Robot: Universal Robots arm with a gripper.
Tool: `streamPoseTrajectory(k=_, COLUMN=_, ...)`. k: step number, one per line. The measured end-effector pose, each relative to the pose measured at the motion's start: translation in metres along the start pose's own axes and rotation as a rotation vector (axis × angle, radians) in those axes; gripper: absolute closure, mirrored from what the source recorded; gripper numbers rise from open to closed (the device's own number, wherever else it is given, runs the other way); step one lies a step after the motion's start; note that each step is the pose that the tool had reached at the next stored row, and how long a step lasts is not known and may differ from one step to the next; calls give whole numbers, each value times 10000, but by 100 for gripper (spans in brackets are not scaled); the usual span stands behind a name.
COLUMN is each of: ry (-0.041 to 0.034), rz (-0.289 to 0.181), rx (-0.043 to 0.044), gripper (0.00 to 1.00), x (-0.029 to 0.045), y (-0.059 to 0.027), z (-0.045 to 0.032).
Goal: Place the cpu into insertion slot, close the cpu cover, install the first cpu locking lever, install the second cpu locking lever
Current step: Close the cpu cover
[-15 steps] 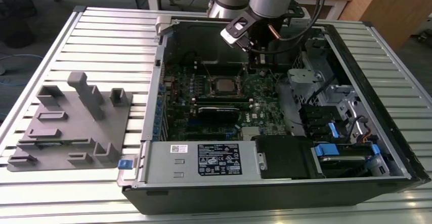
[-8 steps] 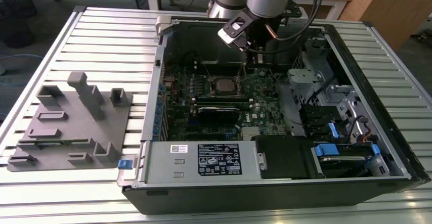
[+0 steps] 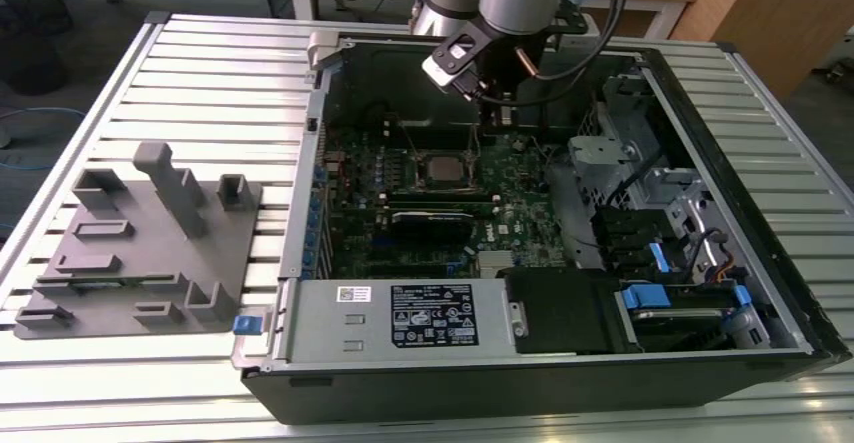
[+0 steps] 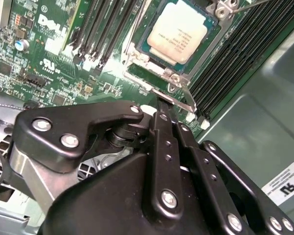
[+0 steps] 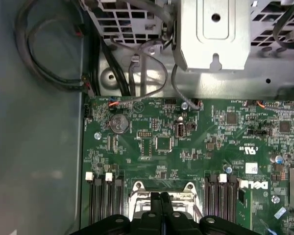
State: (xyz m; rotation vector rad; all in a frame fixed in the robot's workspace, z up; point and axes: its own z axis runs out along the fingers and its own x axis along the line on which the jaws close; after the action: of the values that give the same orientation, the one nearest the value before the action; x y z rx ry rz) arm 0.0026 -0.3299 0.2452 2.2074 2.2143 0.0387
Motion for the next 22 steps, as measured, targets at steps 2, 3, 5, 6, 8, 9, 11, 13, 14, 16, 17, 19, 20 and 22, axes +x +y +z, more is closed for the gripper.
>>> streamPoseTrajectory(k=2, ry=0, rz=0, rx=0, gripper=89, x=3, y=-26, z=2)
streamPoseTrajectory(k=3, ry=-1, rz=0, rx=0, gripper=89, x=5, y=-38, z=3)
streamPoseTrajectory(k=5, ry=-1, rz=0, rx=0, gripper=89, x=6, y=-52, z=4)
streamPoseTrajectory(k=6, ry=-2, rz=0, rx=1, gripper=89, x=6, y=-54, z=4)
streamPoseTrajectory(k=8, ry=0, rz=0, rx=0, gripper=89, x=7, y=-56, z=5)
streamPoseTrajectory(k=9, ry=0, rz=0, rx=0, gripper=89, x=7, y=-58, z=5)
streamPoseTrajectory(k=11, ry=-1, rz=1, rx=6, gripper=89, x=7, y=-59, z=4)
streamPoseTrajectory(k=13, ry=-1, rz=0, rx=24, gripper=89, x=6, y=-58, z=4)
streamPoseTrajectory(k=14, ry=-1, rz=0, rx=36, gripper=89, x=6, y=-58, z=5)
streamPoseTrajectory(k=16, ry=-1, rz=0, rx=58, gripper=89, x=6, y=-58, z=5)
streamPoseTrajectory(k=17, ry=0, rz=0, rx=68, gripper=89, x=7, y=-58, z=5)
streamPoseTrajectory(k=19, ry=0, rz=1, rx=88, gripper=89, x=7, y=-58, z=5)
streamPoseTrajectory(k=20, ry=-1, rz=0, rx=100, gripper=89, x=6, y=-58, z=5)
streamPoseTrajectory(k=22, ry=0, rz=1, rx=112, gripper=89, x=6, y=-58, z=6)
